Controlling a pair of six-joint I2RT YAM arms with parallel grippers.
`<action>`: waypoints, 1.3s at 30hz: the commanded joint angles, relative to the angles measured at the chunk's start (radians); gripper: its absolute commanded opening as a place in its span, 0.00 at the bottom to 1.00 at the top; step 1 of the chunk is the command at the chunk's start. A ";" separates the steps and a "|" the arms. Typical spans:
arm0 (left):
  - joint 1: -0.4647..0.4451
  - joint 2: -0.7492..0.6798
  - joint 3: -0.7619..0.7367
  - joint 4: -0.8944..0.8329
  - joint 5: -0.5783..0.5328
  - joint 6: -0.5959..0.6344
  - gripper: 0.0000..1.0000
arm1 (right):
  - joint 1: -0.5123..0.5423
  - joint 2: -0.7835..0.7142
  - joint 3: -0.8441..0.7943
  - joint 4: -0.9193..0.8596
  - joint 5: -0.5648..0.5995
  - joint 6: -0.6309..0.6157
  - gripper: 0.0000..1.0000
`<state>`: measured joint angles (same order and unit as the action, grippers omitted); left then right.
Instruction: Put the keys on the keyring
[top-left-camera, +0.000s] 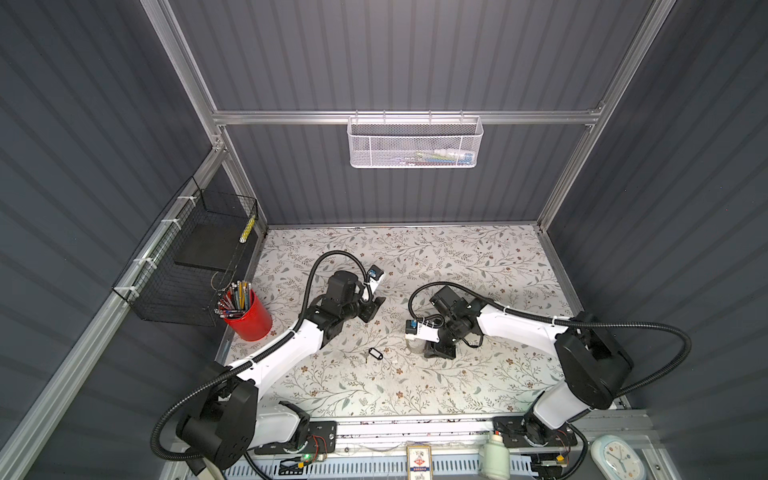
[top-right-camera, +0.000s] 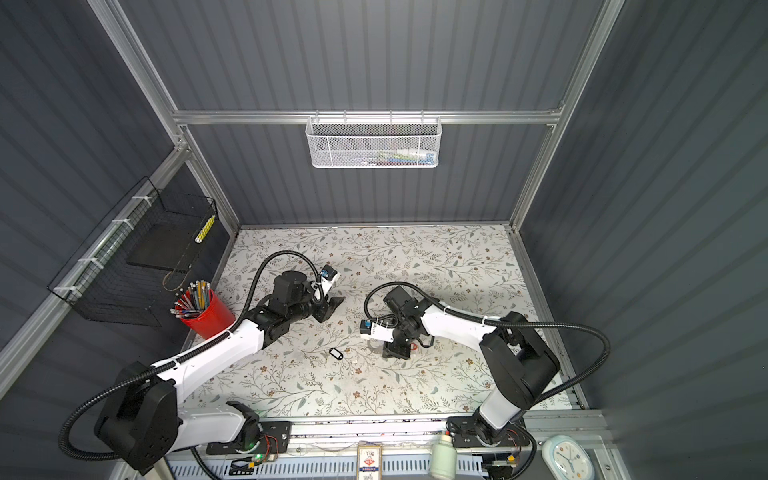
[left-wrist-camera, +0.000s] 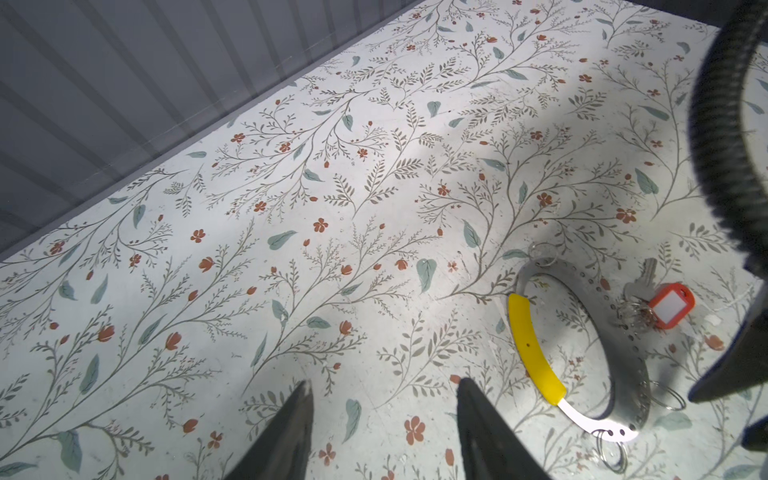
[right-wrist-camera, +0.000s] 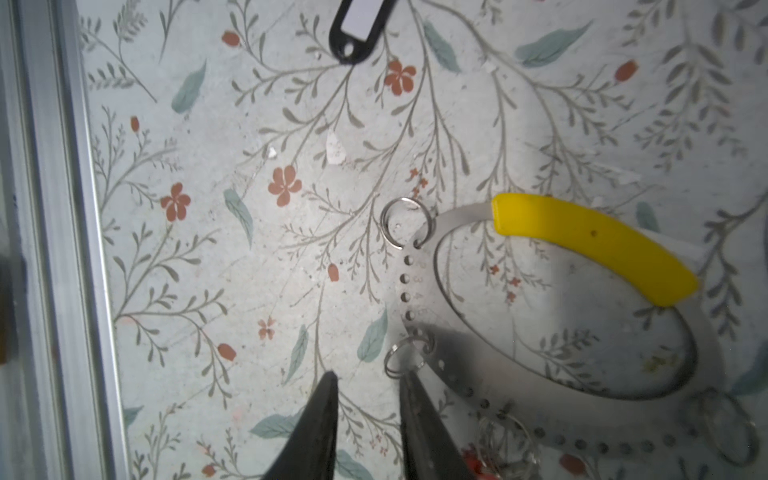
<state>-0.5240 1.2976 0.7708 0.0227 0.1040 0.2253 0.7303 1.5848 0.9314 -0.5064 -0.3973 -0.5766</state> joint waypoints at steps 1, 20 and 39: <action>0.009 -0.023 0.029 -0.009 0.025 -0.012 0.56 | 0.011 -0.034 0.000 0.046 0.013 0.214 0.29; 0.018 -0.075 -0.017 0.024 0.042 -0.025 0.56 | 0.117 0.049 0.062 -0.044 0.247 0.453 0.31; 0.019 -0.092 -0.029 0.023 0.042 -0.021 0.57 | 0.163 0.145 0.157 -0.170 0.342 0.587 0.34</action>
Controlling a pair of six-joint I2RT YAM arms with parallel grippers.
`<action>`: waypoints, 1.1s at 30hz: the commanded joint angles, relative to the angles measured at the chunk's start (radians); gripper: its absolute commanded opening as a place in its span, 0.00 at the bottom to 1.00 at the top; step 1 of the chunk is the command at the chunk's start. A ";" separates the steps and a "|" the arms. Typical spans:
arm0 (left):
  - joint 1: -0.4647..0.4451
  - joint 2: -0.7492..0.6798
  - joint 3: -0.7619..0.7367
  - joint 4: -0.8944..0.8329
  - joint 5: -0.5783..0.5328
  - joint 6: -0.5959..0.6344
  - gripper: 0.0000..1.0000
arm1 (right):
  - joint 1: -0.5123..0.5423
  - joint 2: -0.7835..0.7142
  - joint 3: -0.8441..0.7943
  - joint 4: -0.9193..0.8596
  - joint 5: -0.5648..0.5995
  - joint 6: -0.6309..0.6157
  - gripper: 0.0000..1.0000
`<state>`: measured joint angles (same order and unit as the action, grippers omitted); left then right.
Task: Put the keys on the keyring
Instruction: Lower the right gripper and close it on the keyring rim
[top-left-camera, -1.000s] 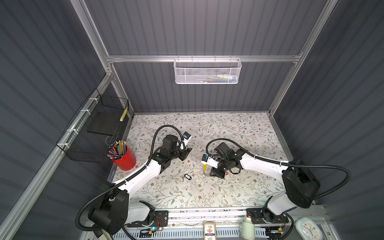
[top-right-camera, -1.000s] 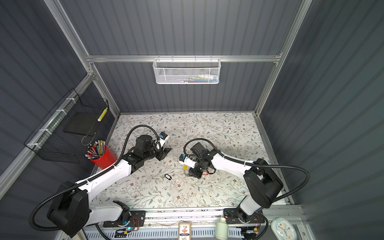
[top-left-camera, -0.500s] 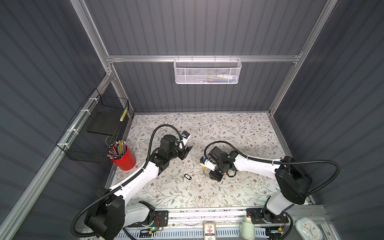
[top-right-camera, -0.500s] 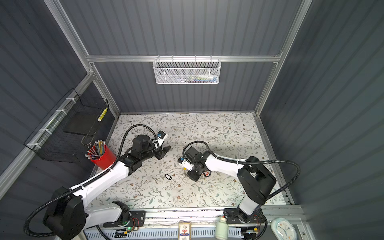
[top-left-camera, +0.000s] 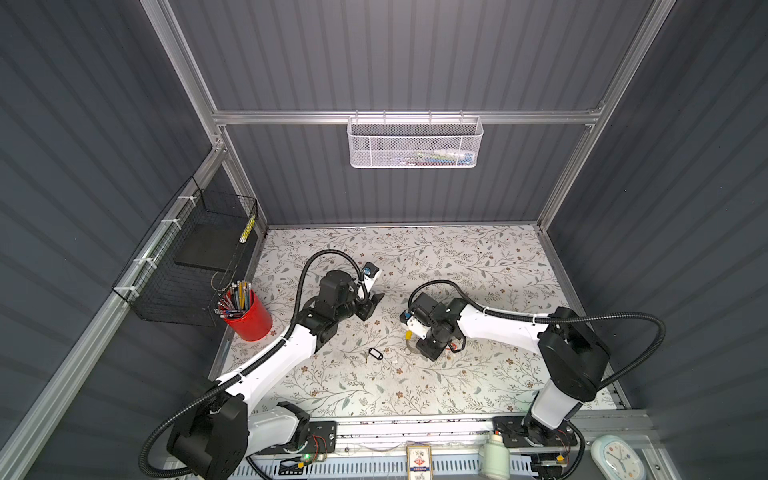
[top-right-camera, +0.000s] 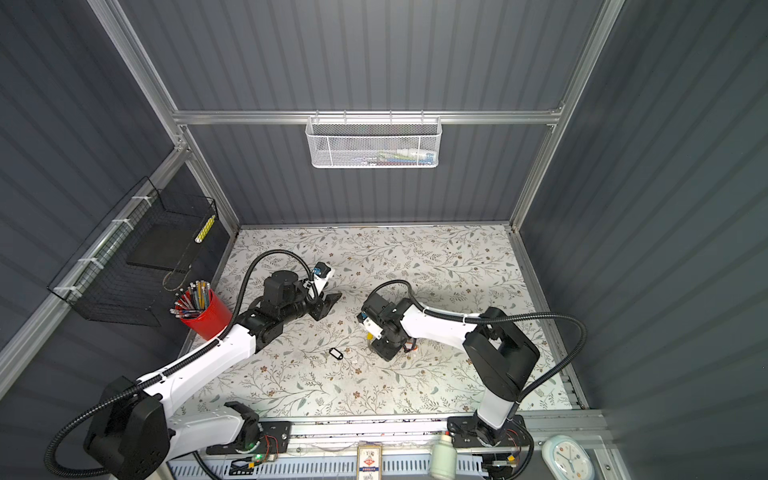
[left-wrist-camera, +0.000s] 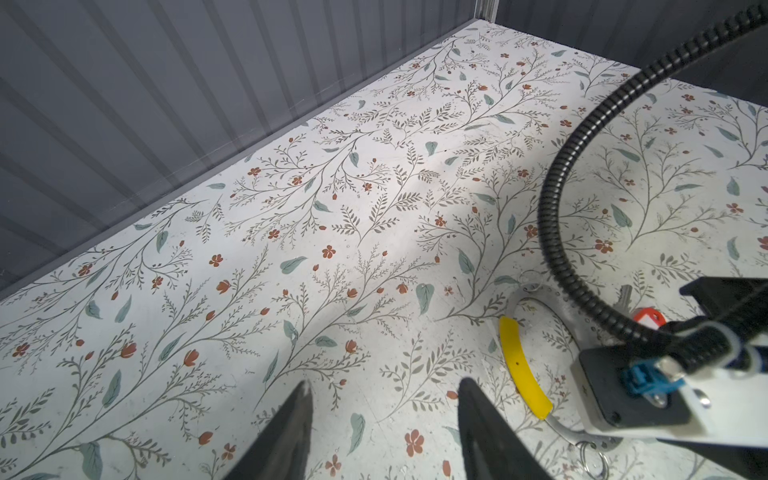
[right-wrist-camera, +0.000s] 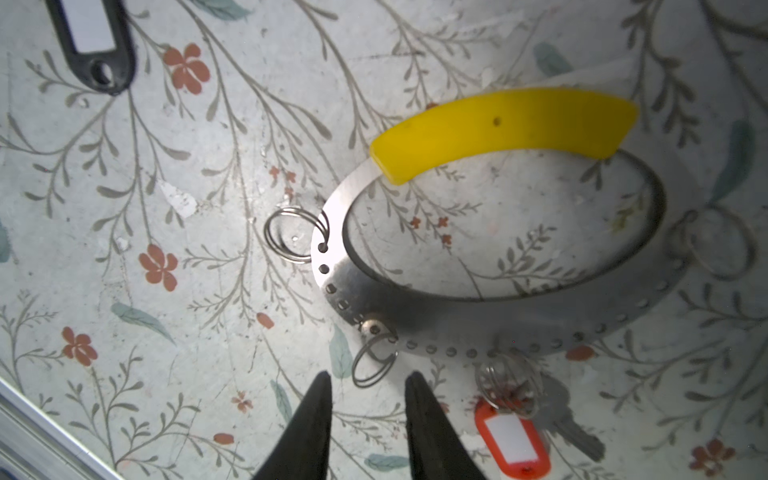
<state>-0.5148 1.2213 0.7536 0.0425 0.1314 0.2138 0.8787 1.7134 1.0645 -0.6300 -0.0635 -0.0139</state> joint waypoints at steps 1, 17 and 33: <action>0.010 -0.016 -0.014 0.002 0.014 -0.010 0.57 | 0.017 0.022 0.027 -0.053 0.011 0.028 0.34; 0.010 -0.026 -0.024 0.005 0.011 -0.007 0.57 | 0.025 0.074 0.072 -0.085 0.078 0.059 0.26; 0.012 -0.026 -0.023 0.005 0.013 -0.010 0.57 | 0.036 0.108 0.096 -0.105 0.095 0.069 0.24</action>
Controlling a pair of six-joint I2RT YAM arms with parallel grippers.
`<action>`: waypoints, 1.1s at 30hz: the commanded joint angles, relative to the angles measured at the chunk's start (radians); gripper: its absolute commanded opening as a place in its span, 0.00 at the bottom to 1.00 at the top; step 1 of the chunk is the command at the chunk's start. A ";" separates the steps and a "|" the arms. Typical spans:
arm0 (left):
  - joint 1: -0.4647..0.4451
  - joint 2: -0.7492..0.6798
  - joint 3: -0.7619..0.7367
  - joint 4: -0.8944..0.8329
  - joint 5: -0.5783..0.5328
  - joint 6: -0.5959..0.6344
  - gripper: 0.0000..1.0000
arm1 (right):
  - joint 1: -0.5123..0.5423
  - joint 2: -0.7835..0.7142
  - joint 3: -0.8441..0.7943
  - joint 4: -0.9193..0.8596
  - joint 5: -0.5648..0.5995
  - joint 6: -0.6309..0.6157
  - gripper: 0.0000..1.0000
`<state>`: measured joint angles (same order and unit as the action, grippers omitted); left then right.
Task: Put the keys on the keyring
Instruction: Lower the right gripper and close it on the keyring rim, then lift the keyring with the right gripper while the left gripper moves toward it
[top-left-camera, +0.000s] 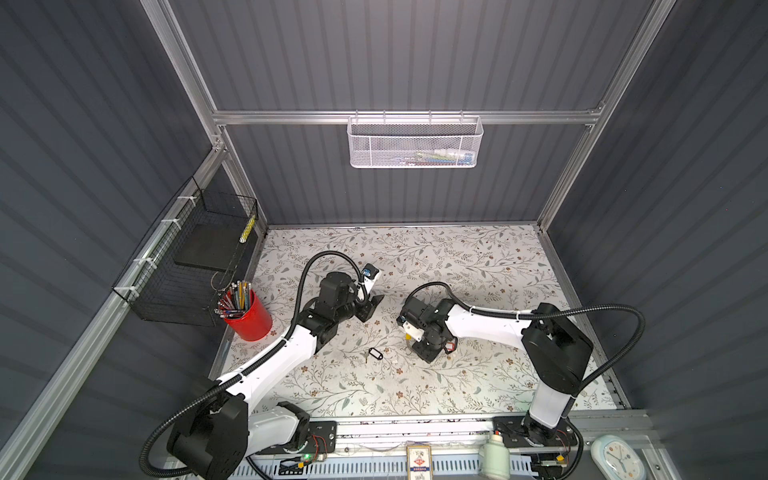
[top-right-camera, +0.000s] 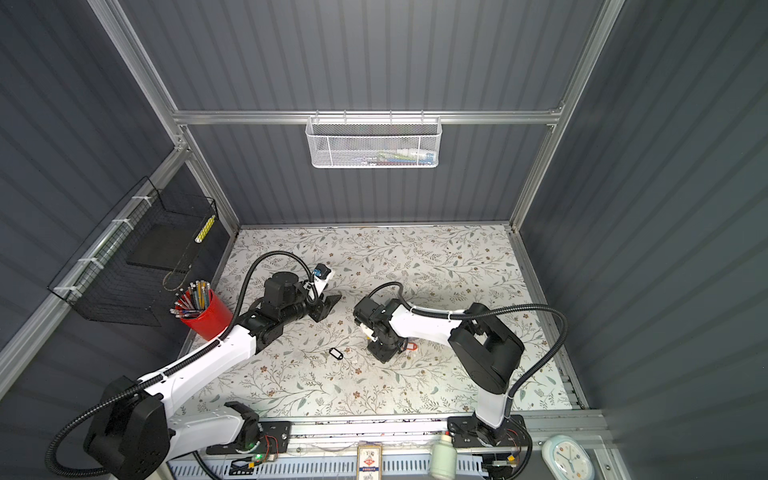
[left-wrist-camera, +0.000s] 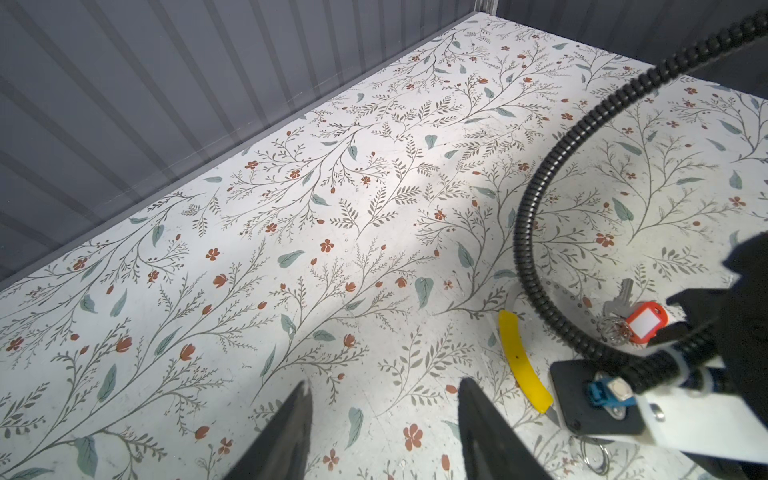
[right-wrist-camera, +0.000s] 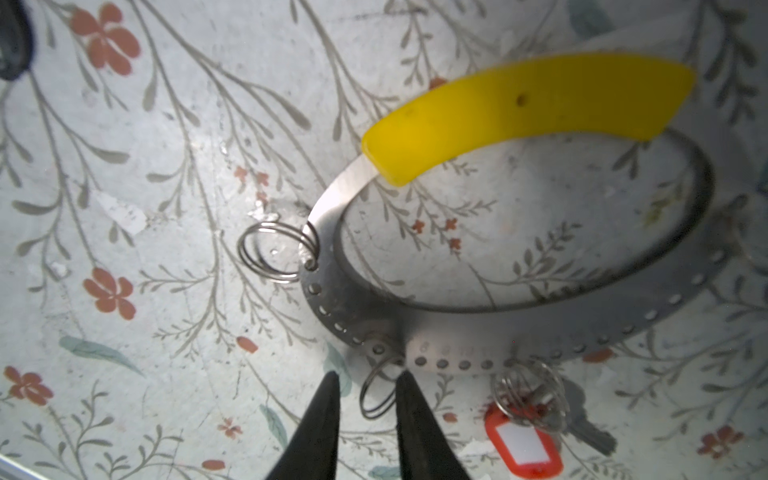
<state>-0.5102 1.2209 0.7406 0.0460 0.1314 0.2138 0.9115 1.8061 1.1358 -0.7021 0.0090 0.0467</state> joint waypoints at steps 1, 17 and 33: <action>0.007 -0.025 -0.010 0.003 0.013 -0.010 0.57 | 0.003 0.015 0.025 -0.034 0.027 0.008 0.22; 0.007 -0.029 -0.013 0.005 0.025 -0.008 0.57 | 0.004 -0.042 0.069 -0.067 -0.012 -0.002 0.04; 0.003 -0.162 -0.124 0.118 0.256 0.132 0.51 | -0.176 -0.180 0.154 -0.141 -0.401 0.087 0.01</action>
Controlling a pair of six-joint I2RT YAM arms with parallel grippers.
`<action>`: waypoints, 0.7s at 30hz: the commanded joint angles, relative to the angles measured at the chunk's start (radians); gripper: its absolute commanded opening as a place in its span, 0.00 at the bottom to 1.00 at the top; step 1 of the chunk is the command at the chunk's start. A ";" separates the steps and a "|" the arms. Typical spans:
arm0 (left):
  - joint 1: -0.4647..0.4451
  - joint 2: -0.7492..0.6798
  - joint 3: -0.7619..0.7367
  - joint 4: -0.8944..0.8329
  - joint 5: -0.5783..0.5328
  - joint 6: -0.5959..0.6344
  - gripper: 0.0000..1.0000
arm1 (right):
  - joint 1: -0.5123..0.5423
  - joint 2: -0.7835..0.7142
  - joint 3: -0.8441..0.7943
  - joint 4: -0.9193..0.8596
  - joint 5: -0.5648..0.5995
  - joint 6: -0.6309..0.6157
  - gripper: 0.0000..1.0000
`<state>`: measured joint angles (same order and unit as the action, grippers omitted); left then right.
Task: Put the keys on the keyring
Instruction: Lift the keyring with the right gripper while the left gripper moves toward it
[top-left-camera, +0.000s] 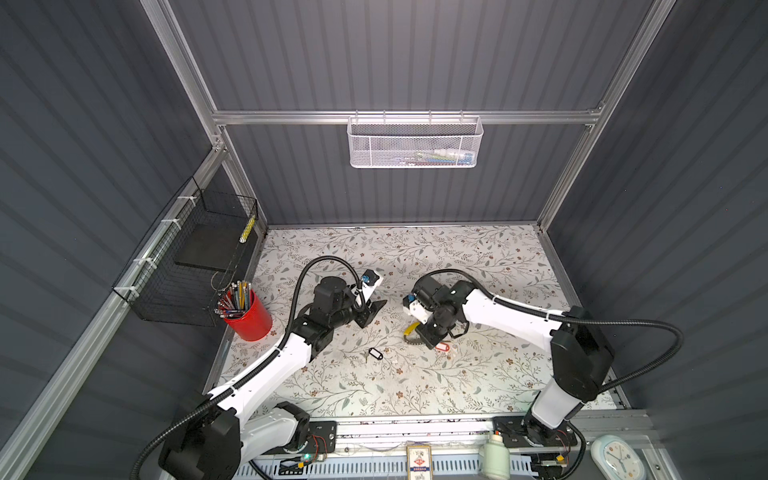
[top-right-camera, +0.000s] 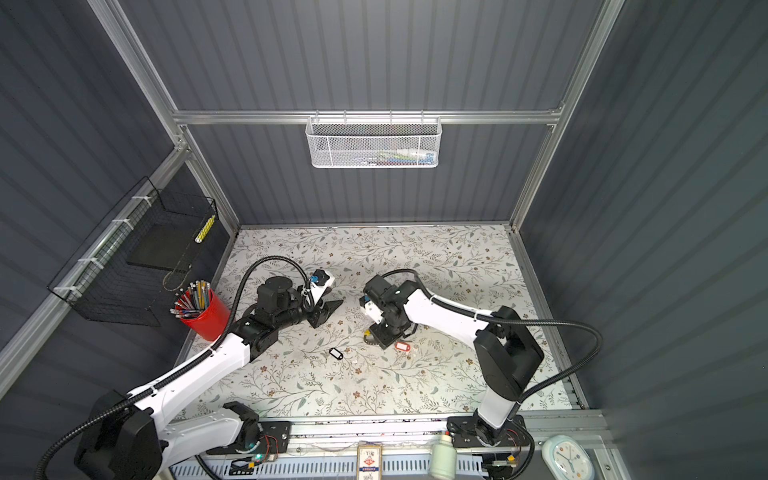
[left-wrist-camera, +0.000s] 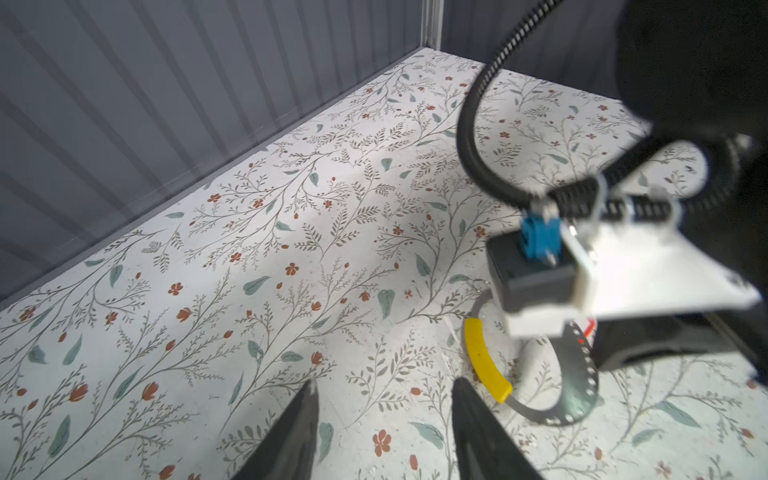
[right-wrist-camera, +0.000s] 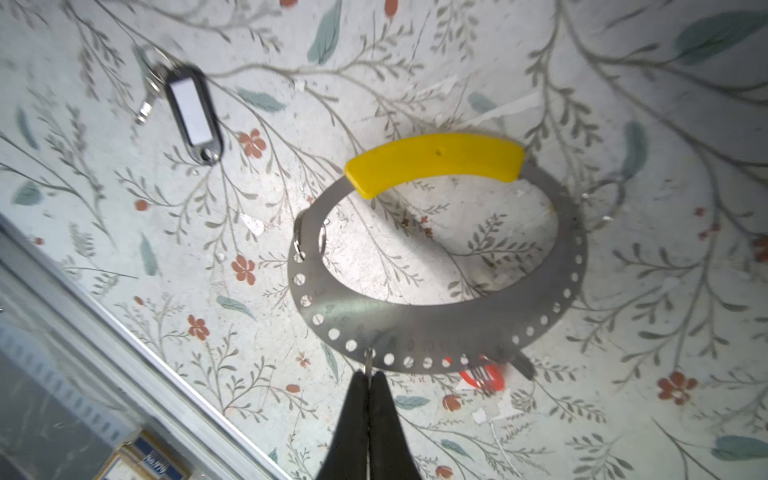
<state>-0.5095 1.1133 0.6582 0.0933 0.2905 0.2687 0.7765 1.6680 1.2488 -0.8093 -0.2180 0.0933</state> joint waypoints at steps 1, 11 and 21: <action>-0.002 -0.070 -0.053 0.084 0.108 0.108 0.51 | -0.060 -0.053 0.048 -0.038 -0.214 0.051 0.01; -0.223 -0.059 -0.129 0.258 -0.060 0.426 0.42 | -0.201 -0.090 0.113 -0.096 -0.391 0.201 0.04; -0.300 0.011 -0.118 0.396 -0.044 0.441 0.37 | -0.259 -0.099 0.106 -0.123 -0.451 0.315 0.02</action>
<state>-0.7975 1.1347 0.5354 0.4240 0.2504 0.6815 0.5270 1.5707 1.3365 -0.8909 -0.6239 0.3573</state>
